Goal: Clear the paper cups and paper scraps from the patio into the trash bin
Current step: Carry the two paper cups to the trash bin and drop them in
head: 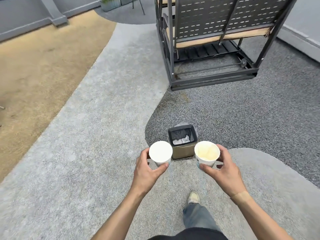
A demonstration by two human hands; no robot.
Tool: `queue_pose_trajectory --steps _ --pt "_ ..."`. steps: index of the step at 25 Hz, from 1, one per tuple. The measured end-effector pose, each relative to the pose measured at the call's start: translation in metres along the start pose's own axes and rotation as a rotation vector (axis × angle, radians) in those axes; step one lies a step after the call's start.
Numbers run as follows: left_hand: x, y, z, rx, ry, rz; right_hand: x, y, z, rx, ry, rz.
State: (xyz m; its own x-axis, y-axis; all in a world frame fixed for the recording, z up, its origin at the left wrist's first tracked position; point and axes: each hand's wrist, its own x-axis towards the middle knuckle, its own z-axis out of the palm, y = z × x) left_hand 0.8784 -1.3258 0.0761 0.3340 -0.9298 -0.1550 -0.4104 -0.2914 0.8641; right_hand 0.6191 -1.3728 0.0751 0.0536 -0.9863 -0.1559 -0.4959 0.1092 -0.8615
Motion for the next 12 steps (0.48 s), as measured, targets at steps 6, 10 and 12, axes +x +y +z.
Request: queue_pose_trajectory --steps 6,10,12 --pt "0.087 0.037 0.035 0.022 0.012 -0.073 0.106 -0.003 -0.027 -0.004 -0.057 0.025" --pt "0.135 0.044 0.043 0.033 0.002 -0.094 0.152 -0.007 -0.023 -0.017 -0.086 0.050" --pt "0.164 0.041 0.045 0.030 -0.005 -0.105 0.177 -0.010 -0.016 -0.024 -0.094 0.071"
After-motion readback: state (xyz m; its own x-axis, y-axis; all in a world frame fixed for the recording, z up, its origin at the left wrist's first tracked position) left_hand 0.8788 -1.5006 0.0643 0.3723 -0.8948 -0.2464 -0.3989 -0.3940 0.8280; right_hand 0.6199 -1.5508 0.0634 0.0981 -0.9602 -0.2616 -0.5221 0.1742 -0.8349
